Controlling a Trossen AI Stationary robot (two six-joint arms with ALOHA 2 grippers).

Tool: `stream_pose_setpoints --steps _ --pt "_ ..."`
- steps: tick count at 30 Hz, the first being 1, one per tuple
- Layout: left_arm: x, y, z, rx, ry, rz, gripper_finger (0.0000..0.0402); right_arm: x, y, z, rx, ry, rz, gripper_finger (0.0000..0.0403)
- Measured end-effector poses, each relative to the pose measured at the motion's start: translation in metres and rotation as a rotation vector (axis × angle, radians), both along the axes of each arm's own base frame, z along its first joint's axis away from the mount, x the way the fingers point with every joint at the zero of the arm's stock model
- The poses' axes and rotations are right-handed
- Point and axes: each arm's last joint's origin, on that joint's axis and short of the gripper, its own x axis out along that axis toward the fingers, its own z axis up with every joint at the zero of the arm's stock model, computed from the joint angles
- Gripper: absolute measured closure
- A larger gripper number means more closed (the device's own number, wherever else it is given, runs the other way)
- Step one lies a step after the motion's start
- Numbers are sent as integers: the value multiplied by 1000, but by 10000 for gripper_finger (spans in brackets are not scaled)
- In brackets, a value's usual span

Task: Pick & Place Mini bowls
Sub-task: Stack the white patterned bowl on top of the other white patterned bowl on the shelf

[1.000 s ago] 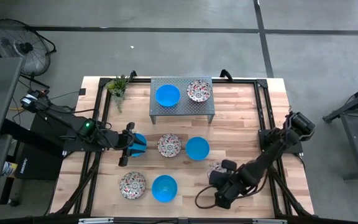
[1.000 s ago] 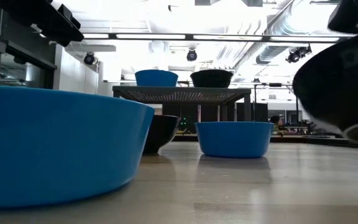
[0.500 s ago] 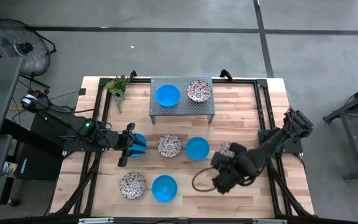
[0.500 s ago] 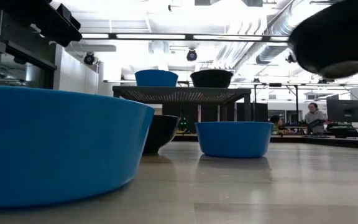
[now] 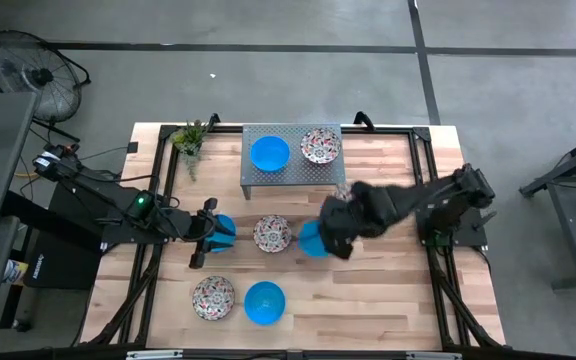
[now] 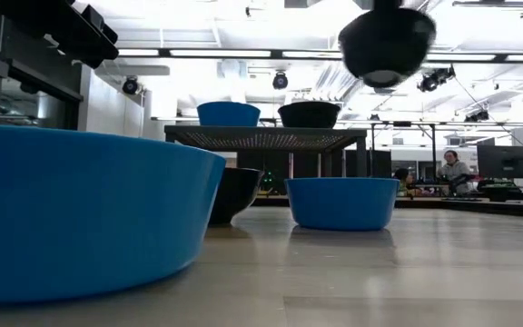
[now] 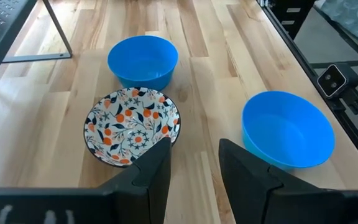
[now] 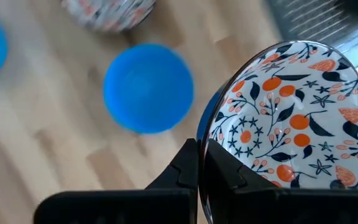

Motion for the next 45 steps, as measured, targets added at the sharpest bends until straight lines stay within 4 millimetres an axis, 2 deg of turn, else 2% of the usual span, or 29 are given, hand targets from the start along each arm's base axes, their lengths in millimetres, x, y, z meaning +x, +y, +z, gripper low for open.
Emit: stream_pose_setpoints --steps 4,9,16,25,30,36,42,45 --pt "0 0 0 -1 3 -3 268 5 -31 19 -44 -40 -27 403" --pt "0 0 0 -1 3 -3 268 7 -64 37 -100 -55 27 403" --pt "0 0 0 -5 4 -11 268 10 -105 41 -206 35 229 403" --pt "0 -1 0 -25 10 -32 268 20 -151 44 -207 -29 429 403" --pt "0 -2 0 -33 14 -48 268 16 -163 43 -166 -19 547 403" --pt "0 -2 0 -34 14 -49 268 20 -167 35 -216 22 628 403" --pt "0 -2 0 -31 13 -45 268 27 -166 7 -273 109 547 403" --pt "0 -2 0 -30 13 -45 268 28 -165 -5 -239 118 520 403"
